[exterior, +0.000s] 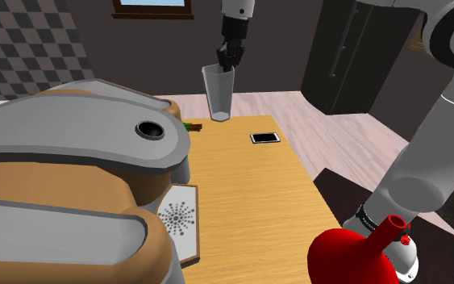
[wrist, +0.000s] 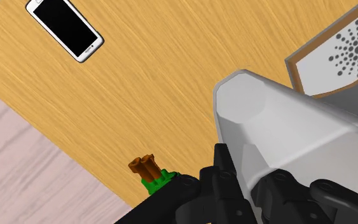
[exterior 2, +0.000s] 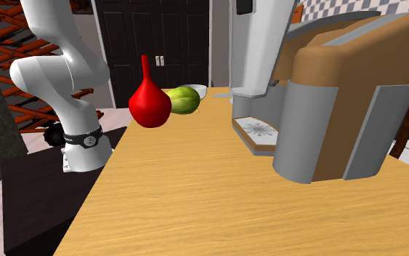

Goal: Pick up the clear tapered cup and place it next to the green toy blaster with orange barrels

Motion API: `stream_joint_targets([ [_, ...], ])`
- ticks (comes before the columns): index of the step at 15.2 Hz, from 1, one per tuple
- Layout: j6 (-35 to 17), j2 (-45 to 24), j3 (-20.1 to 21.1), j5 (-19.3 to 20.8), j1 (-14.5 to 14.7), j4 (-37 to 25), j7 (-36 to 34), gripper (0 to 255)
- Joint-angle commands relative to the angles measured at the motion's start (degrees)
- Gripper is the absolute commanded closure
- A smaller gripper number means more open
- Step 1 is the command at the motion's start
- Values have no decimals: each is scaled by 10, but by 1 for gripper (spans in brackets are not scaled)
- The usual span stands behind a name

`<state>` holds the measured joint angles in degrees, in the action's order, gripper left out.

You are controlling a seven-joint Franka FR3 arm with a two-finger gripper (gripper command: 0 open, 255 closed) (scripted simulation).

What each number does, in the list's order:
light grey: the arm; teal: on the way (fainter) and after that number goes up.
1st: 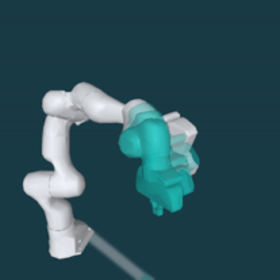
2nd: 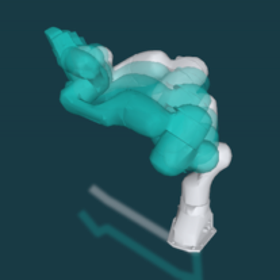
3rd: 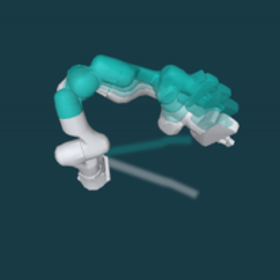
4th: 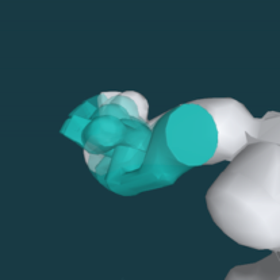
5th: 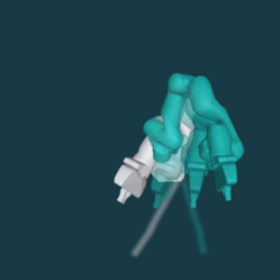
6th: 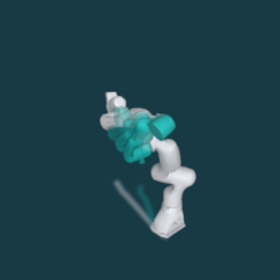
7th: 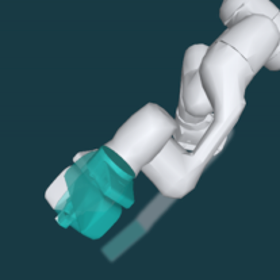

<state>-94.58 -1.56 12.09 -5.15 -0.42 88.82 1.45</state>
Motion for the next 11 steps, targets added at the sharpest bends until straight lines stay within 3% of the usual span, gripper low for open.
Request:
stream_joint_targets([
  [1,13,-41,-5,7,-5,-53,11,255],
  [6,54,-144,-17,23,-15,-192,33,255],
  [11,7,-127,-17,20,-17,-130,38,255],
])
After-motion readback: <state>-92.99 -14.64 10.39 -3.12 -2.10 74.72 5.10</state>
